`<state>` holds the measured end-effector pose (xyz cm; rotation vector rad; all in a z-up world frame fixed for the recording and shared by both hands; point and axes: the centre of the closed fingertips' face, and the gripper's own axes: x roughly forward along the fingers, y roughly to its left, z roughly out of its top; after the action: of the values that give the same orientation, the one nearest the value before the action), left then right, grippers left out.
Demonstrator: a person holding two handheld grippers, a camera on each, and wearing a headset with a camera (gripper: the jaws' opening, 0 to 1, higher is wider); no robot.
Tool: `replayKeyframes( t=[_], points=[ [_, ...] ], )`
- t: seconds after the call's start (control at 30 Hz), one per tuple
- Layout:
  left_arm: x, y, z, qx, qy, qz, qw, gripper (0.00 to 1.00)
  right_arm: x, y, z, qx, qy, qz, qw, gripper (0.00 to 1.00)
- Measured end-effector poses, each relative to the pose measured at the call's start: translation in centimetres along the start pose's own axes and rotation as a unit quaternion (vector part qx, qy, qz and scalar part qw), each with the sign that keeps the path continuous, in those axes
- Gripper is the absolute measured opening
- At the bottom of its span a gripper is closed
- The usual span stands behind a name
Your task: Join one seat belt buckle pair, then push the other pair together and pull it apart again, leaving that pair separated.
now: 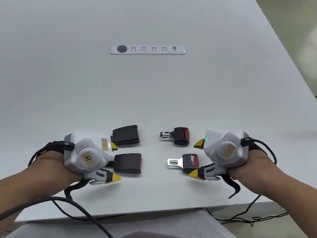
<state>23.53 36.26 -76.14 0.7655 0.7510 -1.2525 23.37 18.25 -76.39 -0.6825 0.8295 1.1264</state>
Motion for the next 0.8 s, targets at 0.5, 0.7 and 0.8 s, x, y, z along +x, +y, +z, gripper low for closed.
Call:
replayKeyframes(
  t=[0.5,0.7,0.8],
  points=[
    [1.8,-0.6,0.4,0.041,0.033,-0.038,0.9979,0.46,1.1,0.3,-1.3,-0.039,0.042,0.033,0.9978,0.43],
    [2.3,-0.7,0.4,0.023,0.029,-0.057,0.9977,0.48,1.4,0.3,-1.3,-0.047,0.042,0.055,0.9965,0.41],
    [2.3,-1.1,0.5,0.022,0.027,-0.066,0.9972,0.45,1.4,0.4,-1.2,-0.048,0.041,0.06,0.9962,0.38]
  ],
)
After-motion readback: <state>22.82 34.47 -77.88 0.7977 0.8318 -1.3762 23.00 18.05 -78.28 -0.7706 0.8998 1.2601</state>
